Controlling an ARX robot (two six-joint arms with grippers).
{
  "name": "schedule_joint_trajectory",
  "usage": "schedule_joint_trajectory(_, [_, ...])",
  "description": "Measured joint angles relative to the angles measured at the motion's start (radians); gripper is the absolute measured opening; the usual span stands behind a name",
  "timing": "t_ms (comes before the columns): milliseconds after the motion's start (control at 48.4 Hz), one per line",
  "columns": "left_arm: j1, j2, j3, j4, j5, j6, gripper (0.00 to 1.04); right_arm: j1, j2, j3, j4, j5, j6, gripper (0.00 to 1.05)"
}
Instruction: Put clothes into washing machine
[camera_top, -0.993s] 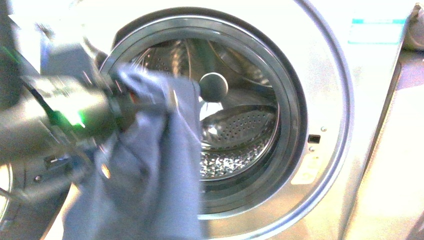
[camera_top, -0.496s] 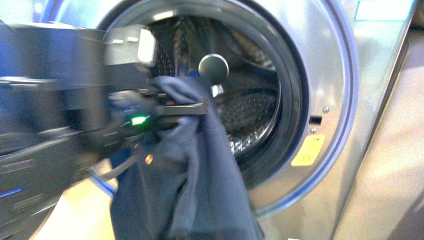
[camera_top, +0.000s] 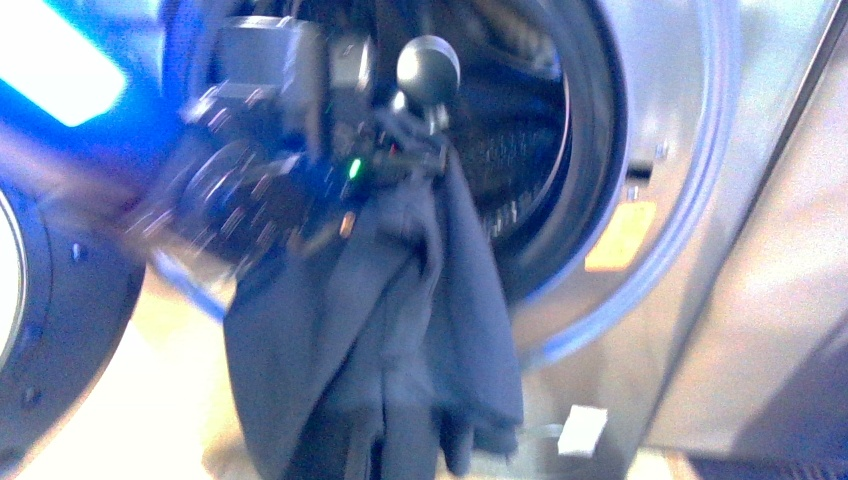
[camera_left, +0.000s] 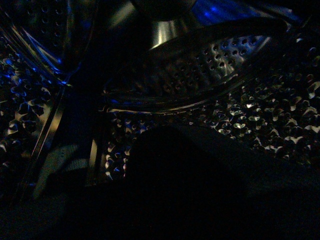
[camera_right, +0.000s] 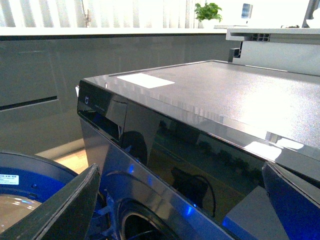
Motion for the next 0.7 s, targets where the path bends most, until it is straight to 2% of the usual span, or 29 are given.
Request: schedule_joint_trajectory(703, [0.034, 0.324, 0.700, -0.368, -0.056, 0.053, 0.06, 0.000, 0.000, 0.000, 0.000, 0.000, 0.000, 0.97])
